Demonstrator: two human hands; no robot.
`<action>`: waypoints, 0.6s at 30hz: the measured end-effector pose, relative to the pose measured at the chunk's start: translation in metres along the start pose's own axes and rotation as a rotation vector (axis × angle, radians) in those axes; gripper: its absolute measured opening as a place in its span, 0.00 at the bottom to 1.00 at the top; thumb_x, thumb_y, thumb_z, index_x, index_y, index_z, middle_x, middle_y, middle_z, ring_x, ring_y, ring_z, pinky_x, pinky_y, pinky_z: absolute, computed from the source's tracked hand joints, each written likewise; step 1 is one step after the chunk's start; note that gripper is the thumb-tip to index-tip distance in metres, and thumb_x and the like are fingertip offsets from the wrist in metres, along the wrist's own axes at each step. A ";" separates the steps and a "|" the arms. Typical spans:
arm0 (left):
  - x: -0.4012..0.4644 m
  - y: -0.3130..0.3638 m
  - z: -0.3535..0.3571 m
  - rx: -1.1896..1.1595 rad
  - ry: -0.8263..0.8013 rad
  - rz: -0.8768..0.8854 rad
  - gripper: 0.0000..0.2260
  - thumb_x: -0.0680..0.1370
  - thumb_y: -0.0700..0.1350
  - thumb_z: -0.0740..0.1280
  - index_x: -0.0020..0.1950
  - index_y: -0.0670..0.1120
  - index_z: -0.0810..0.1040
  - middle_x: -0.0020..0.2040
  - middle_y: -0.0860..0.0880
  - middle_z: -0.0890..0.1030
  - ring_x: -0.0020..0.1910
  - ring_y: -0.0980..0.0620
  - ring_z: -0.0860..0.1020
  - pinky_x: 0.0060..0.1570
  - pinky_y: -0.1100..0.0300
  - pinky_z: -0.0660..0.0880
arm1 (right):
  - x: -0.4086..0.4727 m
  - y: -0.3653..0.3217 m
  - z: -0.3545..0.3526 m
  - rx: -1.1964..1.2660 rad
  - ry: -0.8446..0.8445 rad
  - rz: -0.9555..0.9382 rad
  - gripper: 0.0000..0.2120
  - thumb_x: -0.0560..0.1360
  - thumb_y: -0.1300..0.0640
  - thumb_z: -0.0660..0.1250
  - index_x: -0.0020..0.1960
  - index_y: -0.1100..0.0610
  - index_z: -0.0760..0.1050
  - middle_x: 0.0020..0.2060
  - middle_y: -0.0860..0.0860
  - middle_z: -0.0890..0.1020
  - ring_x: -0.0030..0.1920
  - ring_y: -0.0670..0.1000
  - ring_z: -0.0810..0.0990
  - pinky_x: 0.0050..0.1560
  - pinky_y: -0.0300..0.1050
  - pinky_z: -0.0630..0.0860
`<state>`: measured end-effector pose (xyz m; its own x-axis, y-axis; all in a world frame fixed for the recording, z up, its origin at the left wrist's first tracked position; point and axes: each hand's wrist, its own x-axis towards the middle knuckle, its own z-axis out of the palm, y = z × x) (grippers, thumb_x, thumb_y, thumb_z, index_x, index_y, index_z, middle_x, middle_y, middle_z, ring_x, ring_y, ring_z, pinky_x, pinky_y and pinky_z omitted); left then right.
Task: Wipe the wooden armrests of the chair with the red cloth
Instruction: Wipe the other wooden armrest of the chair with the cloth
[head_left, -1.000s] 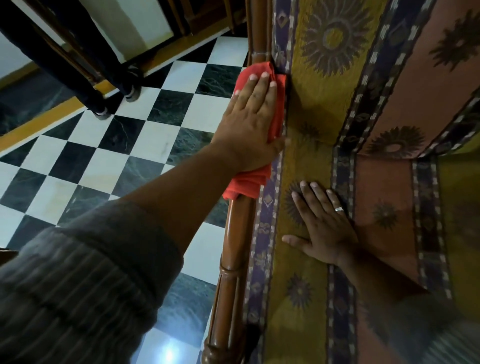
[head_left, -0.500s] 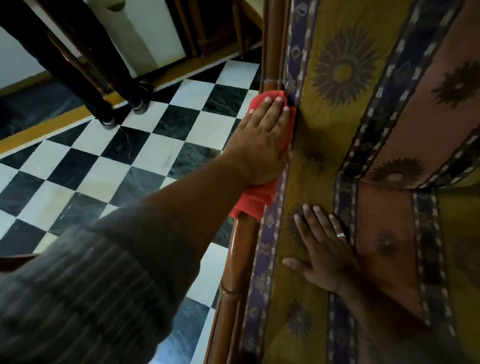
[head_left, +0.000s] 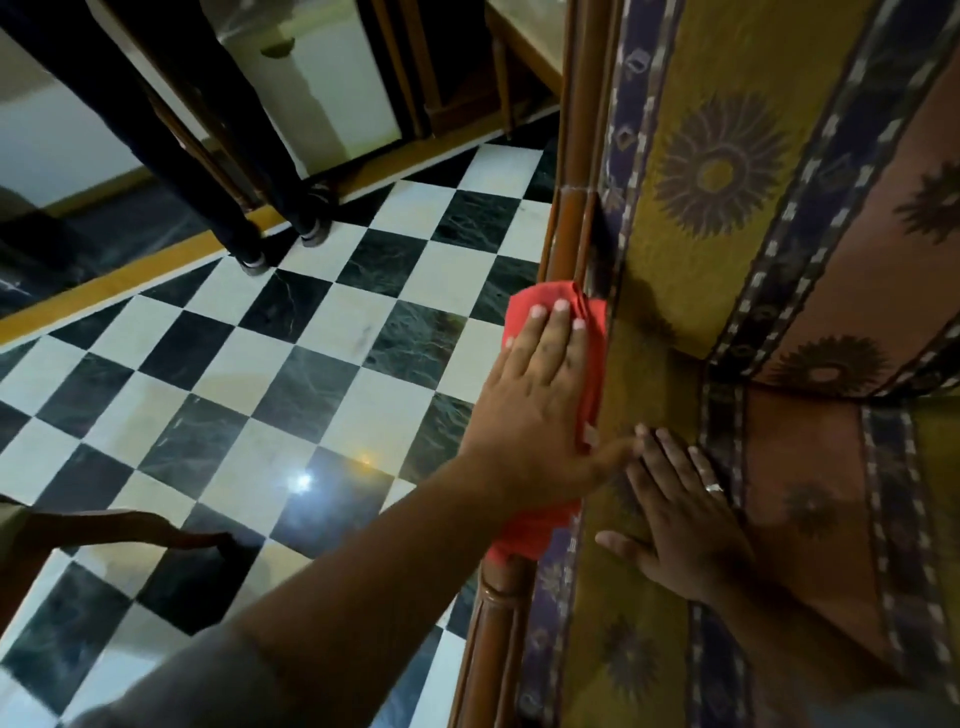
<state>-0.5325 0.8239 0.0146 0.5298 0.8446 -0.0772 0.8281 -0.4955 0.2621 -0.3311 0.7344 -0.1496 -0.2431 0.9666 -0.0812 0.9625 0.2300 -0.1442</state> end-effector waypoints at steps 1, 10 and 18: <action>0.003 -0.002 -0.001 0.004 -0.002 0.005 0.49 0.74 0.73 0.56 0.81 0.43 0.42 0.83 0.45 0.39 0.81 0.47 0.36 0.76 0.50 0.36 | 0.000 -0.001 0.000 -0.003 -0.002 0.003 0.49 0.72 0.22 0.51 0.78 0.58 0.61 0.81 0.57 0.55 0.80 0.58 0.53 0.76 0.63 0.57; 0.043 -0.011 -0.005 0.073 0.052 0.031 0.48 0.74 0.74 0.53 0.82 0.43 0.44 0.83 0.43 0.43 0.81 0.46 0.39 0.80 0.45 0.42 | -0.001 -0.003 -0.003 -0.028 -0.019 0.017 0.50 0.72 0.22 0.47 0.81 0.56 0.52 0.81 0.56 0.51 0.81 0.57 0.49 0.77 0.63 0.53; -0.102 0.025 0.022 -0.044 0.072 -0.045 0.47 0.76 0.75 0.51 0.82 0.45 0.41 0.83 0.46 0.40 0.81 0.47 0.36 0.75 0.44 0.39 | -0.022 -0.017 -0.008 0.013 -0.067 0.112 0.48 0.74 0.23 0.43 0.79 0.58 0.57 0.80 0.59 0.55 0.80 0.61 0.53 0.77 0.64 0.52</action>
<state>-0.5622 0.7207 0.0083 0.4766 0.8789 -0.0206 0.8410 -0.4489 0.3019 -0.3410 0.7102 -0.1376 -0.1421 0.9763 -0.1633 0.9825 0.1191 -0.1429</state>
